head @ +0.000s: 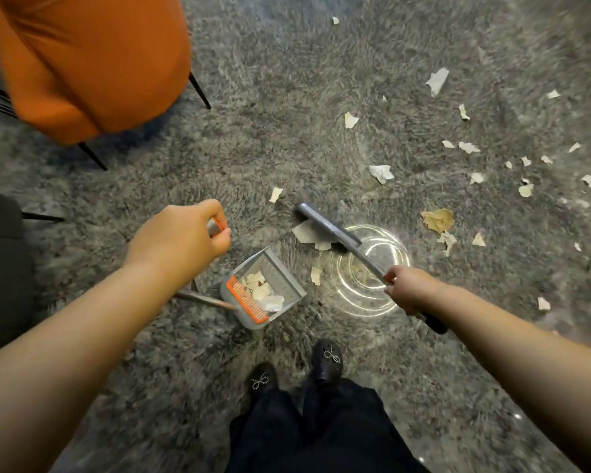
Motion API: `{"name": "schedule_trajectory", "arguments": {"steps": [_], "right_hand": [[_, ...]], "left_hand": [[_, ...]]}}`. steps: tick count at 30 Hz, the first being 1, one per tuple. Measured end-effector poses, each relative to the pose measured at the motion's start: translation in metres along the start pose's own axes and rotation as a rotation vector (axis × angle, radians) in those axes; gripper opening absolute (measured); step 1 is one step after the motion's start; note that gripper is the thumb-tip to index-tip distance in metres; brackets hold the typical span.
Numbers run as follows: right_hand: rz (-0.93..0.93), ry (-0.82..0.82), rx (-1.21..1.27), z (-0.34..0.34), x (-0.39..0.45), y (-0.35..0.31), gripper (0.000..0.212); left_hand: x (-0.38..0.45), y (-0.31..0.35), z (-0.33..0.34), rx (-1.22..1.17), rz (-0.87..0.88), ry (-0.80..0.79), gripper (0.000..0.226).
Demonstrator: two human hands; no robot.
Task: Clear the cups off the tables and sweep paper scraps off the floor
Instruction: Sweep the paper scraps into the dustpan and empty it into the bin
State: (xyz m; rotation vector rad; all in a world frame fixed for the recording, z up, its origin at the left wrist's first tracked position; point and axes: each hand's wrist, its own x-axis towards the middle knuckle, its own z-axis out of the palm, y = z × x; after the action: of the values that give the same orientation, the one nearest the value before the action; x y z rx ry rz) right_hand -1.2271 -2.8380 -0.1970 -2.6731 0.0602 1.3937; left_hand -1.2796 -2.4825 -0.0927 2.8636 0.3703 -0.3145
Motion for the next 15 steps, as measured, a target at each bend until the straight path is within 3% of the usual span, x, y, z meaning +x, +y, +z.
{"name": "schedule_trajectory", "arguments": {"steps": [15], "right_hand": [[-0.046,-0.104,0.259,0.117,-0.089,-0.061,0.038]], "left_hand": [[-0.041,0.004,0.01,-0.062,0.067,-0.017,0.024]]}}
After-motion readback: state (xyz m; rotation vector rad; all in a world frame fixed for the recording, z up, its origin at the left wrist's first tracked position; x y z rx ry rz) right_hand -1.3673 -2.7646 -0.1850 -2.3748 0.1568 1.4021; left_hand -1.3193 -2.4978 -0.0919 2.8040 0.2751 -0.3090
